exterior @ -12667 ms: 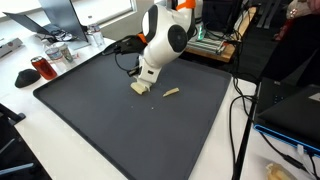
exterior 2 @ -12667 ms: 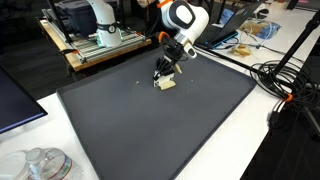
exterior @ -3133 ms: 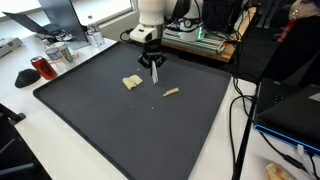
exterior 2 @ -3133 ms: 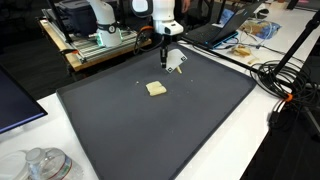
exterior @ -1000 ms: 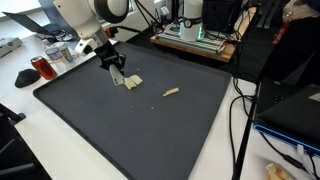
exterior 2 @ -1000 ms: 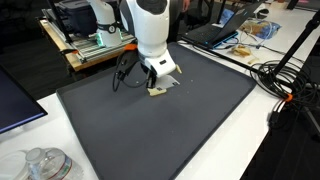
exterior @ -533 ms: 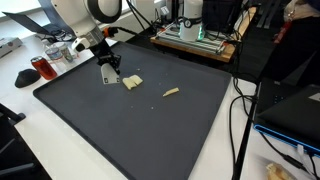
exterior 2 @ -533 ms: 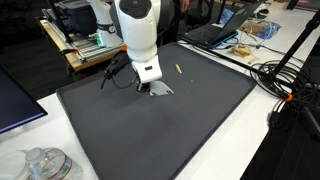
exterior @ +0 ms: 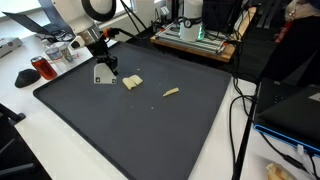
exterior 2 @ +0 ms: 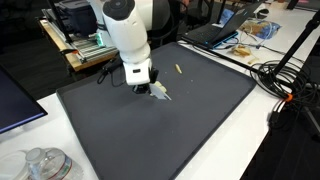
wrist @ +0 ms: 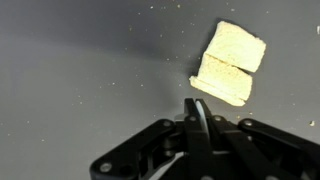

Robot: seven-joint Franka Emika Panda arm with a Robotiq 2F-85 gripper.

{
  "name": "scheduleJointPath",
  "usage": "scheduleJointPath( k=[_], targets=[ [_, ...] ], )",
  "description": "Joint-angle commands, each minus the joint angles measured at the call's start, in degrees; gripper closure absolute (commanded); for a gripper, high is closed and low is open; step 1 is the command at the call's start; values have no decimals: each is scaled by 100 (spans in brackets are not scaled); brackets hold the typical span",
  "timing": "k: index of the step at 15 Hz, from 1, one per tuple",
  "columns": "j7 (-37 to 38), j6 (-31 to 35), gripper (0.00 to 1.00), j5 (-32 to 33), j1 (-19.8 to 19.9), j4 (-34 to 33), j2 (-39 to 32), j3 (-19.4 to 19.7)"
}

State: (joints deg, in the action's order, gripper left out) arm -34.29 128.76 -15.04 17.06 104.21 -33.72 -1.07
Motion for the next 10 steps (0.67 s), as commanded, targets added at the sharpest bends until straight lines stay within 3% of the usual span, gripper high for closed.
scheduleJointPath(
  k=[1, 5, 10],
  targets=[
    [129, 320, 99, -489, 180, 228, 43, -154],
    [100, 578, 99, -652, 179, 473, 132, -175],
    [-66, 833, 99, -273, 26, 1056, 636, -111]
  ],
)
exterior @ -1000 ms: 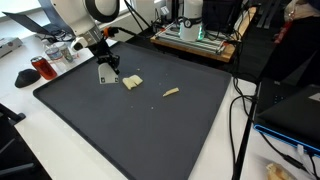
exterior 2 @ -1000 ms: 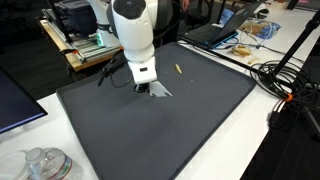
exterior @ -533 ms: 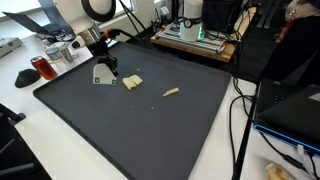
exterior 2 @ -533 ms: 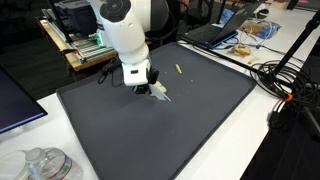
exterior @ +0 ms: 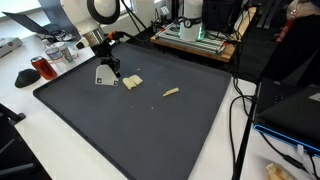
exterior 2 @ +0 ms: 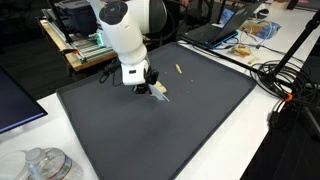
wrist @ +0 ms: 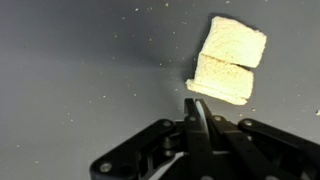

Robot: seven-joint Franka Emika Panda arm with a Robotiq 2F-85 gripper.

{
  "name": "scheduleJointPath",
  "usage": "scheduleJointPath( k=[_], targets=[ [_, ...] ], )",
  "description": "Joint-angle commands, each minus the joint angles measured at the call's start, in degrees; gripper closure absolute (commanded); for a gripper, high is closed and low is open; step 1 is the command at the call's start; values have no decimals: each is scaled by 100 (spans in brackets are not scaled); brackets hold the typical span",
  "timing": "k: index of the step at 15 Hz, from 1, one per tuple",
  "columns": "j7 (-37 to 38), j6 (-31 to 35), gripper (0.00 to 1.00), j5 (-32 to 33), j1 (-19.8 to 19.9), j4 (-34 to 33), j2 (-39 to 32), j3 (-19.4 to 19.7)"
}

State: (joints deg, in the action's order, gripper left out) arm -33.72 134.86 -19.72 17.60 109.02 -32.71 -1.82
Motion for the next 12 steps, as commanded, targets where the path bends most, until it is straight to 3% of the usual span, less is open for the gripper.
scheduleJointPath(
  k=[1, 6, 12],
  targets=[
    [-160, 300, 99, 318, -90, 708, 667, -3],
    [-366, 651, 99, 949, -368, 1487, 1688, 22],
    [-696, 515, 99, 1779, -862, 2229, 2902, 63]
  ],
)
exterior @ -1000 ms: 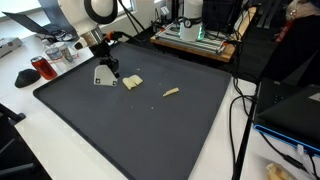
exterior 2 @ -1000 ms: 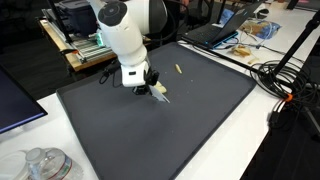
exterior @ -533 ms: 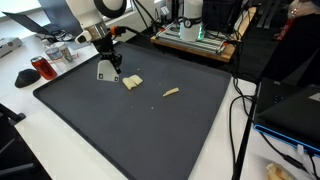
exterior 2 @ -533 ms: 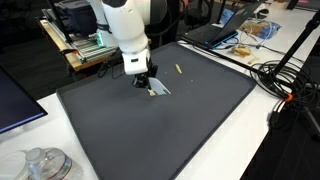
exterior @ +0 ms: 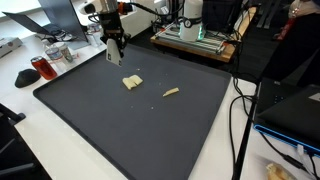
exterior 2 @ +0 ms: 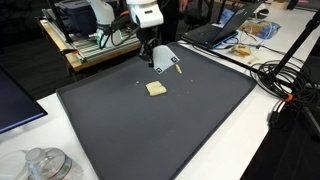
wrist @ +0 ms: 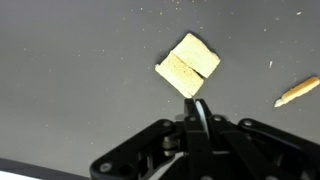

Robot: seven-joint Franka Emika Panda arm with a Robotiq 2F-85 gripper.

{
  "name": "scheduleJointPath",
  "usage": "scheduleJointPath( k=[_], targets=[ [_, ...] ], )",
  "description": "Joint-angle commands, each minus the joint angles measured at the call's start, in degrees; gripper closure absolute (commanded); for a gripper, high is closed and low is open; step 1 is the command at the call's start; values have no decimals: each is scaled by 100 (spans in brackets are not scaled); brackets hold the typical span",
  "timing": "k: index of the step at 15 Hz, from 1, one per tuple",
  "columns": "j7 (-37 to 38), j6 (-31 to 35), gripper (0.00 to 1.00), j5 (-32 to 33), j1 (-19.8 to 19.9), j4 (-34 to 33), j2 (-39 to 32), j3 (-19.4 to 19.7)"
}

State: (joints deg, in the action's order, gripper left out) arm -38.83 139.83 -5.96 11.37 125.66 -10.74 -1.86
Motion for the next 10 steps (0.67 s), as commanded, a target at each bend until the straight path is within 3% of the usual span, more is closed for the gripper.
scheduleJointPath(
  k=[1, 6, 10],
  targets=[
    [-218, -60, 99, 568, -340, 679, 907, 67],
    [-286, -536, 99, 1706, -777, 1081, 1793, 62],
    [-825, -1261, 99, 2041, -1129, 1160, 2314, 34]
  ],
)
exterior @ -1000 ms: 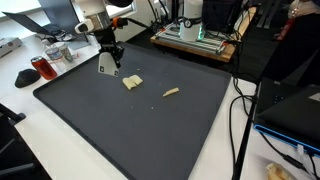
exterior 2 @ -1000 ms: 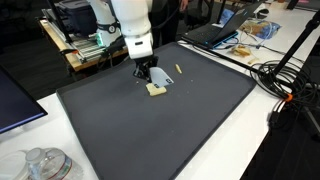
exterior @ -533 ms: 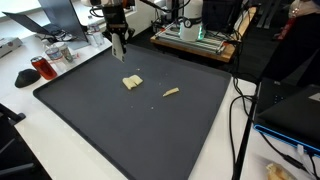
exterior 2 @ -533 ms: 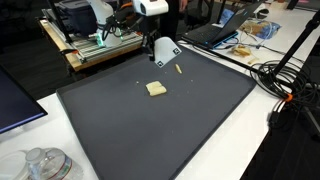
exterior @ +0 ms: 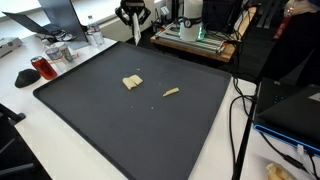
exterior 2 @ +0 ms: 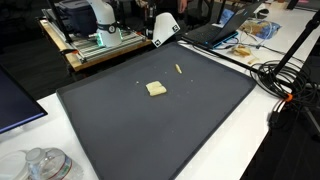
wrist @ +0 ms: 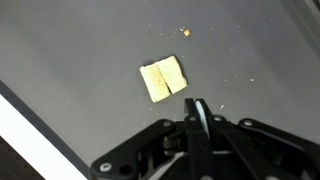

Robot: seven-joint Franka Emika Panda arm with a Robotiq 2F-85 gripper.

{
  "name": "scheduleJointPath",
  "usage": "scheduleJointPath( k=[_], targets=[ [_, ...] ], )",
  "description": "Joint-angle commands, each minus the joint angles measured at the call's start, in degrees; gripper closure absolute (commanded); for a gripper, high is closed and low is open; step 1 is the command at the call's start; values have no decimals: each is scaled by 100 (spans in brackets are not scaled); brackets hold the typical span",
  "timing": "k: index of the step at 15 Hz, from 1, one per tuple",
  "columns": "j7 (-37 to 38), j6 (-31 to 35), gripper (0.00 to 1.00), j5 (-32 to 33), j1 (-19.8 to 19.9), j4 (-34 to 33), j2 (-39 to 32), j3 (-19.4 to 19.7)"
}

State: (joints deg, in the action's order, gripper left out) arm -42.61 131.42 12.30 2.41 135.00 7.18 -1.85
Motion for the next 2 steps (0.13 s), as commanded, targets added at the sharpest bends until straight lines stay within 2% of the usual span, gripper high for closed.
scheduleJointPath(
  k=[1, 2],
  targets=[
    [-747, -565, 99, 160, -336, 229, 632, 46],
    [-1027, -619, 99, 105, -423, 234, 727, 71]
  ],
)
